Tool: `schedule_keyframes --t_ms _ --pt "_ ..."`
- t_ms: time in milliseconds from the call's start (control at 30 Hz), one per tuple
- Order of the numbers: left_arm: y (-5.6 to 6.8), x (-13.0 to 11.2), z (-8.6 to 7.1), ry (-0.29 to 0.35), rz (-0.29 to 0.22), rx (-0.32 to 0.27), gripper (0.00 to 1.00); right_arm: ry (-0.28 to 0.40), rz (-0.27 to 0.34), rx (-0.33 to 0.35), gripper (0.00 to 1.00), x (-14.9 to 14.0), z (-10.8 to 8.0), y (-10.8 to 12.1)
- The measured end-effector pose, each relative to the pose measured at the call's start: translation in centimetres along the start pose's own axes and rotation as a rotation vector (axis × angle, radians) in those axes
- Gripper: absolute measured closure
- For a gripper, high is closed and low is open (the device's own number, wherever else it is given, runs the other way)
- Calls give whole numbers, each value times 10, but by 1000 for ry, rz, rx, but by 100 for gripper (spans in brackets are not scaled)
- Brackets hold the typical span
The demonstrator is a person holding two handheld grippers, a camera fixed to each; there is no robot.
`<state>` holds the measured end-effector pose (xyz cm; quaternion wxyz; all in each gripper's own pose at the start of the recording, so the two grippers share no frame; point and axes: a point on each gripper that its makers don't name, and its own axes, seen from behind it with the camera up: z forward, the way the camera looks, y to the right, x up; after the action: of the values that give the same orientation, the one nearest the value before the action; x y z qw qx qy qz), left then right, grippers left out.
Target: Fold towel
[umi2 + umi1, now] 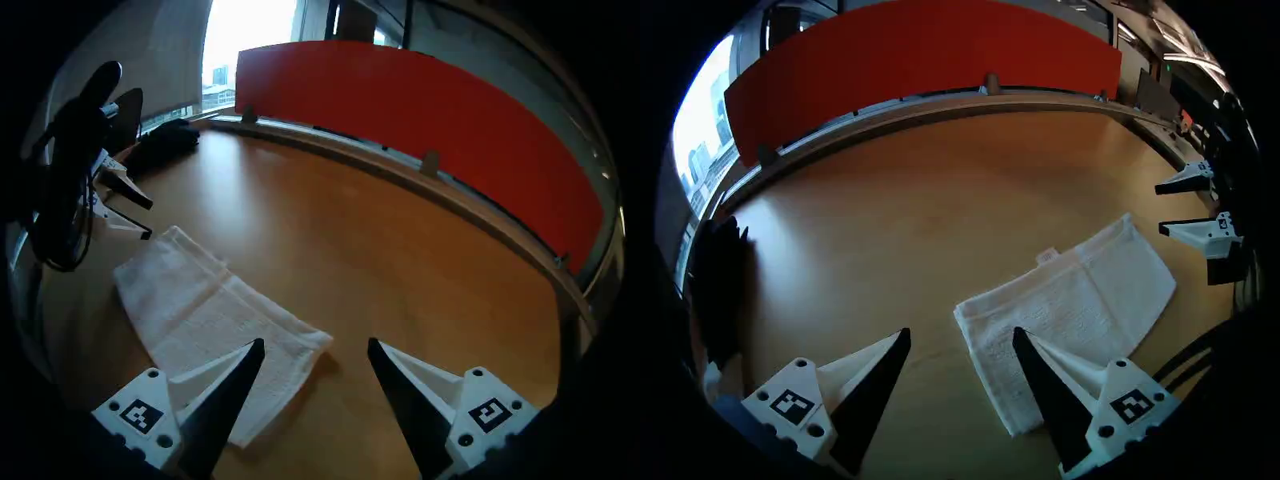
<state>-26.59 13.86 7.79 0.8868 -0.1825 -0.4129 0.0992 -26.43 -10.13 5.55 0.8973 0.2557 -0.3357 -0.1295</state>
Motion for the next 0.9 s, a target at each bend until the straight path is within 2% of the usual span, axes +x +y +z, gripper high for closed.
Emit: schedule_keyframes --t_ms 200,500,900 --pt "5 -6 -13 12 -15 -4 5 5 2 12 0 -2 -11 -9" --pt "13 -27 -43 40 -59 4 5 5 14 28 0 -14 -30 -25" --pt "8 -57 -75 83 -111 62 5 9 28 43 0 -25 -39 -37"
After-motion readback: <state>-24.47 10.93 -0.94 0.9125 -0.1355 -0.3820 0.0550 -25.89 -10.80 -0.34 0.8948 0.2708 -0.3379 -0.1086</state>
